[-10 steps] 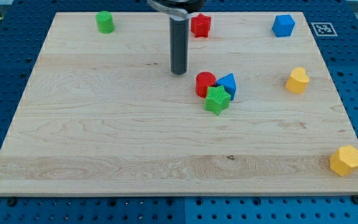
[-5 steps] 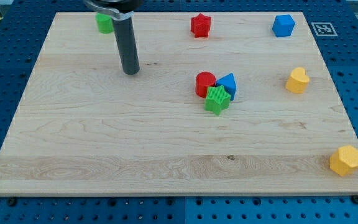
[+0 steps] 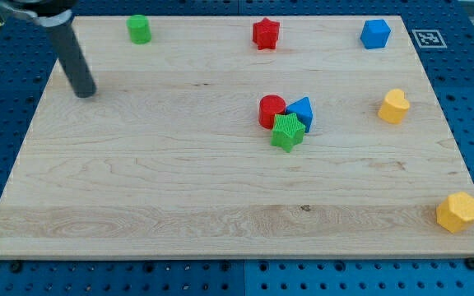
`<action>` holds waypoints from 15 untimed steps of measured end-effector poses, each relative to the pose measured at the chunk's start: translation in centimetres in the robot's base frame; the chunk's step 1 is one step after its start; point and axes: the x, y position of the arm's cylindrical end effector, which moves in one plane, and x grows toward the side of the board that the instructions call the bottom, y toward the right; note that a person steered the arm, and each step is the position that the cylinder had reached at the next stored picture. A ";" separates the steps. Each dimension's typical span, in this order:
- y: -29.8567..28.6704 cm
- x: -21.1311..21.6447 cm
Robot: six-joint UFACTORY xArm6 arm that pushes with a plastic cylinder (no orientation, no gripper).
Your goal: Place the green circle diagonal to the bottom left of the red star
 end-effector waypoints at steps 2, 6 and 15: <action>-5.0 -5.6; 2.3 -16.9; 10.4 -12.7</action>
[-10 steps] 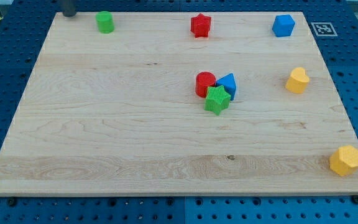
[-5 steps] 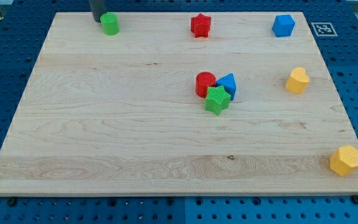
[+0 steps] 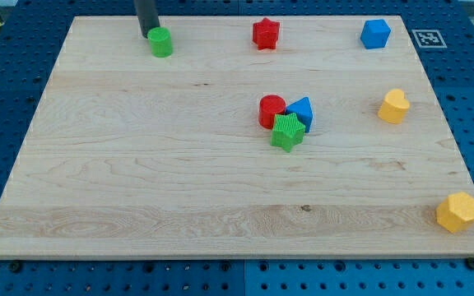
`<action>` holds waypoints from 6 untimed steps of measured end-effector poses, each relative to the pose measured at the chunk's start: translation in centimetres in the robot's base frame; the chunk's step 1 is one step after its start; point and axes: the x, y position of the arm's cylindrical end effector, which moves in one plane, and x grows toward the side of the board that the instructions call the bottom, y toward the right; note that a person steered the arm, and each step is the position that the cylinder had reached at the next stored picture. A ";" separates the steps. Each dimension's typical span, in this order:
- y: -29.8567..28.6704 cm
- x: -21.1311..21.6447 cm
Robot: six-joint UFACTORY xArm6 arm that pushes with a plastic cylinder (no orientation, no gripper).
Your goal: Place the green circle diagonal to the bottom left of the red star
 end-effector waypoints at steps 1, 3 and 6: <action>0.5 1.3; 1.3 3.9; 1.3 5.8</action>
